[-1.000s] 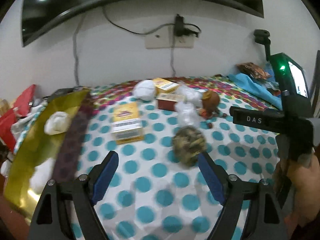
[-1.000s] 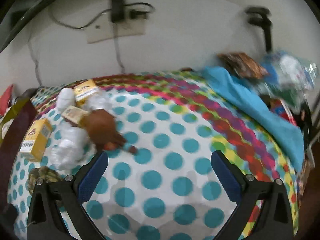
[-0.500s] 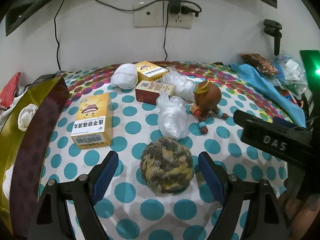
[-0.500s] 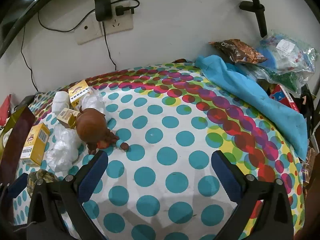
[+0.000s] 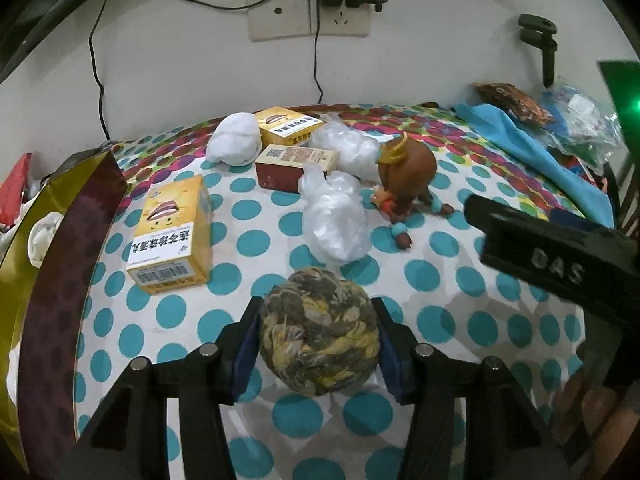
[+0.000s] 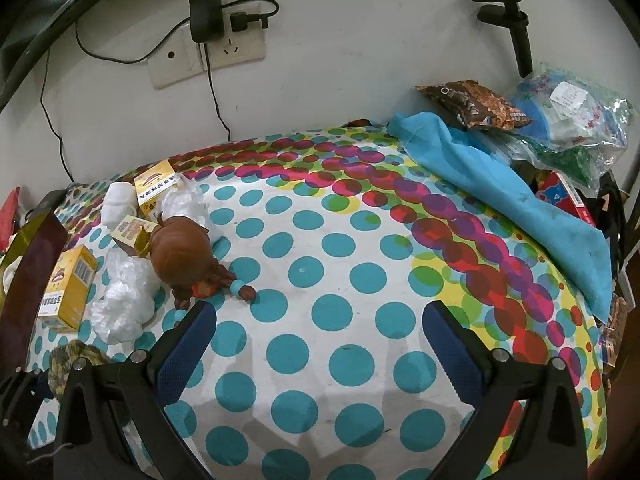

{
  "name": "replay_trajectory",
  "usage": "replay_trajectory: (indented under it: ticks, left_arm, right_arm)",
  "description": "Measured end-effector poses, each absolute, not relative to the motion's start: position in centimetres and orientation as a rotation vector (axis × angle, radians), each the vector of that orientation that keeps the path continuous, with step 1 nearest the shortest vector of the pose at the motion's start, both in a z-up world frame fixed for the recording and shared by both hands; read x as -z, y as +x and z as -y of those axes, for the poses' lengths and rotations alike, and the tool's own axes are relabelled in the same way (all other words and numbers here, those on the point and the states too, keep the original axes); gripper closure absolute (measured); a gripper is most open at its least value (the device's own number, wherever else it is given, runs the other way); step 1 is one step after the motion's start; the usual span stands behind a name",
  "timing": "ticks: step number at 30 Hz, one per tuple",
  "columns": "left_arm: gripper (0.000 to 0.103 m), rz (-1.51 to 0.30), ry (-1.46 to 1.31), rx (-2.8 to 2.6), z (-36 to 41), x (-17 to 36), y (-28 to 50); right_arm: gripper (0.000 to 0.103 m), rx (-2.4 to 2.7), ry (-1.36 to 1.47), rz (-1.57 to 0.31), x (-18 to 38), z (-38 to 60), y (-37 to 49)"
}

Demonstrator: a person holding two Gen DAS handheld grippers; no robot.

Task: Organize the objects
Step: 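Grasp the braided rope ball with the left gripper, then lift the rope ball with the left gripper while the right gripper grasps the brown toy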

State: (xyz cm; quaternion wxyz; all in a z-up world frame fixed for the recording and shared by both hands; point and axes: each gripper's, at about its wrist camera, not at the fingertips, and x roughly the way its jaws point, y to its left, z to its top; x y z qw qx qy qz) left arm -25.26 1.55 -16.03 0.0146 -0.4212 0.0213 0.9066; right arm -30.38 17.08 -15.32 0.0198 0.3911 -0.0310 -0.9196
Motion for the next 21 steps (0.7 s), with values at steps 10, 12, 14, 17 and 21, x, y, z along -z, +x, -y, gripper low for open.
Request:
replay_trajectory:
  ticks: [10, 12, 14, 17, 21]
  left_arm:
    - [0.051, -0.013, -1.219, -2.880, 1.3, 14.4, -19.9]
    - [0.051, -0.022, -1.209, -2.879, 1.6, 14.4, -19.1]
    - [0.051, -0.018, -1.200, -2.875, 1.9, 14.5, -18.5]
    - [0.051, 0.006, -1.182, -2.878, 2.3, 14.5, -17.6]
    - [0.051, 0.074, -1.187, -2.884, 3.4, 14.9, -17.3]
  right_arm:
    - [0.000, 2.777, 1.169, -0.047, 15.3, -14.9, -30.2]
    - [0.000, 2.736, 1.123, -0.076, 15.1, -14.1, -29.9]
    - [0.000, 2.687, 1.069, -0.097, 14.8, -13.3, -29.6]
    - [0.000, 2.646, 1.037, -0.128, 14.7, -12.1, -29.4]
    - [0.000, 2.620, 1.028, -0.142, 14.7, -10.8, -30.0]
